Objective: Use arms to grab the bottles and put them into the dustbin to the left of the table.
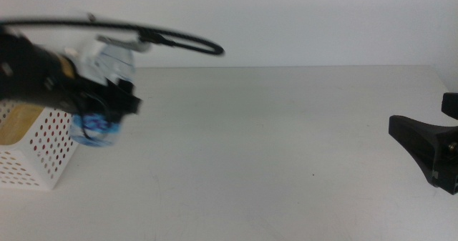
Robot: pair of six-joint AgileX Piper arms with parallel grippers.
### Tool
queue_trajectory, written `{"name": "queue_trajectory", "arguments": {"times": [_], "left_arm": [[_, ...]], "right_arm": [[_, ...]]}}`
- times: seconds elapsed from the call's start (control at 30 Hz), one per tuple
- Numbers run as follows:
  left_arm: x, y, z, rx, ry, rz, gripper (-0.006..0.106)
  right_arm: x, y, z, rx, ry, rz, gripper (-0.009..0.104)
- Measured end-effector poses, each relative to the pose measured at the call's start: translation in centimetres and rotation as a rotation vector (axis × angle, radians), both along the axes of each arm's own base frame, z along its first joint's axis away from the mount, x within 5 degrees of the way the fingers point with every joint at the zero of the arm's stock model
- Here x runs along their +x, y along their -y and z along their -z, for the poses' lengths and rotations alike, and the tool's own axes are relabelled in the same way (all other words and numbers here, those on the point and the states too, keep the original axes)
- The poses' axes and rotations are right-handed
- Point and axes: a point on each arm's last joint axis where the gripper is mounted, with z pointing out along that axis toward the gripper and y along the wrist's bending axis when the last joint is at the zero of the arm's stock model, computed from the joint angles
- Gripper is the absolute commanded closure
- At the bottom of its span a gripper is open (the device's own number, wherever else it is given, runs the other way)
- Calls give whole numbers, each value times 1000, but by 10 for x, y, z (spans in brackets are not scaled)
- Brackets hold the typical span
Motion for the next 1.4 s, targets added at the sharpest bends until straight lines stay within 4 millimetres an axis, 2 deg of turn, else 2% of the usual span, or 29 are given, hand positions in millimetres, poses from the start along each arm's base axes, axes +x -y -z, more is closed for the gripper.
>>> {"name": "queue_trajectory", "arguments": {"times": [0.2,0.33,0.53,0.73,0.9,1.23,1.3,1.4], "left_arm": [[8,-38,-36,44,-48,-64,105],[18,-63,-51,65,-85,-106,105],[46,-105,-53,101,-174,-187,105],[76,-146,-36,93,-288,-273,105],[99,-166,-15,83,-338,-299,105],[141,-176,39,34,-437,-289,105],[144,-175,47,12,-454,-286,102],[146,-174,53,-4,-469,-284,92]], "right_arm": [[0,0,0,0,0,0,23],[0,0,0,0,0,0,23],[0,0,0,0,0,0,23],[0,0,0,0,0,0,23],[0,0,0,0,0,0,23],[0,0,0,0,0,0,23],[0,0,0,0,0,0,23],[0,0,0,0,0,0,23]]}}
